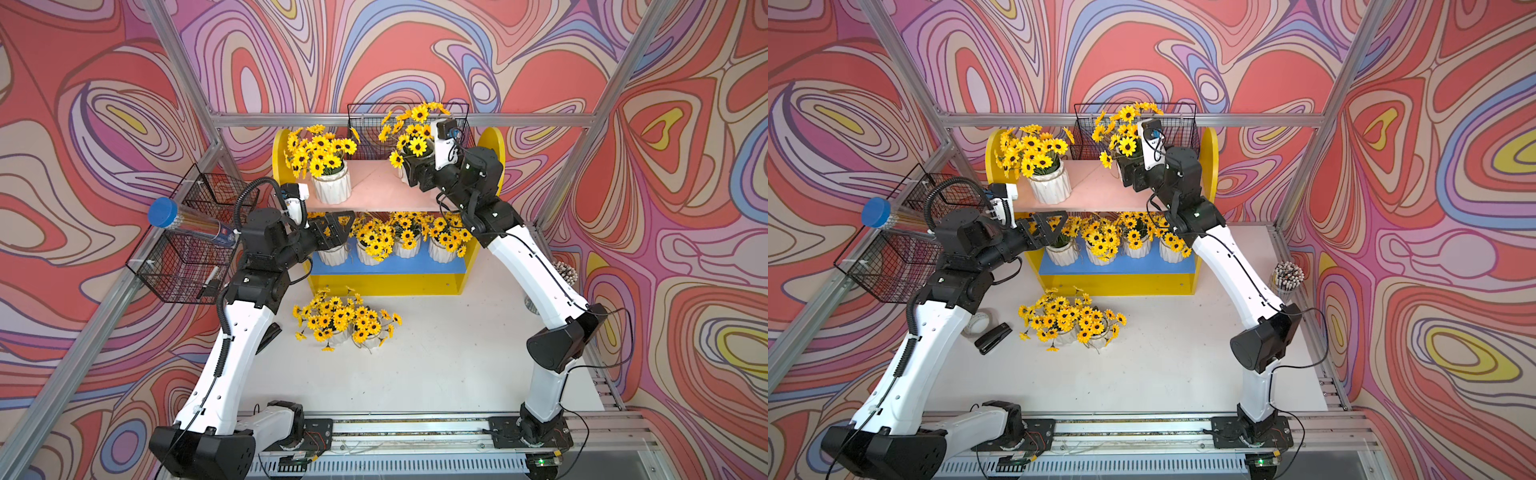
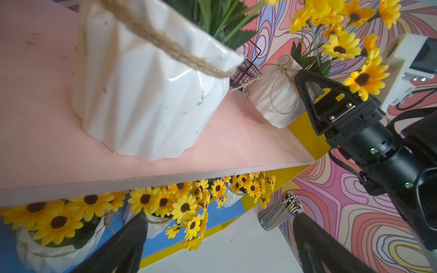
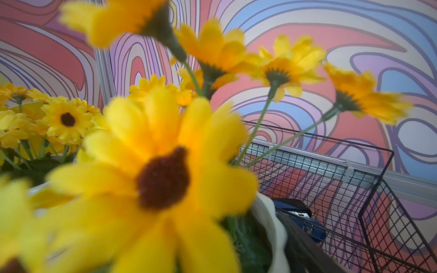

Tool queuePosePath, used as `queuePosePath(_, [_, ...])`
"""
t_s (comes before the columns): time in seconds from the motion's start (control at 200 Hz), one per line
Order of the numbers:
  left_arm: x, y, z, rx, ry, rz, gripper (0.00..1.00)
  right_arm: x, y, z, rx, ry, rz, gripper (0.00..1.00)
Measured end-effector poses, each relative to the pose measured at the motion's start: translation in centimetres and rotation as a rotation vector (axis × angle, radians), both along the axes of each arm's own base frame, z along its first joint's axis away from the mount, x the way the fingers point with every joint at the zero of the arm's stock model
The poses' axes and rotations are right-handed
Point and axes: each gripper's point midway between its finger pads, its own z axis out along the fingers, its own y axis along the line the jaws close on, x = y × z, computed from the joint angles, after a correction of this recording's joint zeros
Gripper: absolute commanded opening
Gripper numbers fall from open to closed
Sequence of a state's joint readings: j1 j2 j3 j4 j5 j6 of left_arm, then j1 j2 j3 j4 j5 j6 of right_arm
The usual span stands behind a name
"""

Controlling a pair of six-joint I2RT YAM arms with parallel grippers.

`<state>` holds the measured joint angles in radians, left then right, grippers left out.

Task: Take the sunflower pots off the shelves
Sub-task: Pick up the sunflower pot from the shelf.

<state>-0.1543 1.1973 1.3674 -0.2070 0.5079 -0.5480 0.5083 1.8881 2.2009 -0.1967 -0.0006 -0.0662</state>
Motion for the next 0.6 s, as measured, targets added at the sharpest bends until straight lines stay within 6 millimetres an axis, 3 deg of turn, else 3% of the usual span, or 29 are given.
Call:
queuePosePath(0.27, [-1.2, -1.4, 1.9, 0.001, -0.047, -0.057, 0.84, 0.0, 0.1, -0.1, 0.008, 0.006, 0.016, 0.00])
queuePosePath(0.486, [-3.9, -6.1, 5.1, 0.131, -0.199, -0.146, 0.82, 0.3, 0.6, -0.6, 0.019, 0.021, 0.038, 0.00])
queuePosePath(0.601, [-2.7, -6.4, 6.0, 0.181, -0.250, -0.132, 0.82, 0.5, 0.9, -0.9, 0.021, 0.031, 0.048, 0.00])
